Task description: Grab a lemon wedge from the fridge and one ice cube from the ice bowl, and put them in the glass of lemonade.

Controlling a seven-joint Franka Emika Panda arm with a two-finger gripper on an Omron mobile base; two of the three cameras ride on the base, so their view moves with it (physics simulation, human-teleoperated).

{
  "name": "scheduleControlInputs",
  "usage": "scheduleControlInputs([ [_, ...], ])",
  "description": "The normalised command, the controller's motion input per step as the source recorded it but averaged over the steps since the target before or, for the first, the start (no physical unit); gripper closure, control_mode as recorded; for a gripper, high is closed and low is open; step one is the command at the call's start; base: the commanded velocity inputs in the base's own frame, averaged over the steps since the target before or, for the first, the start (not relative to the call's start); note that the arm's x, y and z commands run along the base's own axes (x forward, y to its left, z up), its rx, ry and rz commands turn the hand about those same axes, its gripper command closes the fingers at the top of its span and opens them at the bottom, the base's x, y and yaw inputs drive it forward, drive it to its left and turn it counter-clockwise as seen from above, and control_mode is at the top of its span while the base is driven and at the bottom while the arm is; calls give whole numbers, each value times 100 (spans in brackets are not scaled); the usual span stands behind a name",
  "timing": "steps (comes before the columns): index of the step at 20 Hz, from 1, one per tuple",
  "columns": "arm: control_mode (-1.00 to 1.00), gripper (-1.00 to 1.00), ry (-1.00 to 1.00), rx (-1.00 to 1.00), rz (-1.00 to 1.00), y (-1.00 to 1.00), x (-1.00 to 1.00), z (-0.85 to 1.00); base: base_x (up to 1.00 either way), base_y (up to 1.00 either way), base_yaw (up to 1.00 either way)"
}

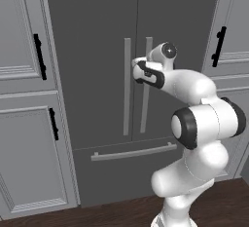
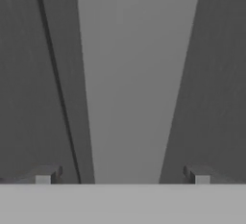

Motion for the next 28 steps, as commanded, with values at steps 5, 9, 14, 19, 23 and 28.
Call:
scheduleControlInputs([
  [5, -100, 100, 0, 0, 0, 0, 13, -1, 0, 0, 0],
  [9, -100, 100, 0, 0, 0, -2, 0, 0, 0, 0, 0],
  [14, -100, 100, -1, 0, 0, -45, -42, 5, 0, 0, 0],
  [19, -100, 100, -4, 0, -6, -81, -95, 27, 0, 0, 0],
  [23, -100, 100, -3, 5, -14, -99, -100, 43, 0, 0, 0],
  [28, -100, 100, 0, 12, -18, -99, -99, 39, 0, 0, 0],
])
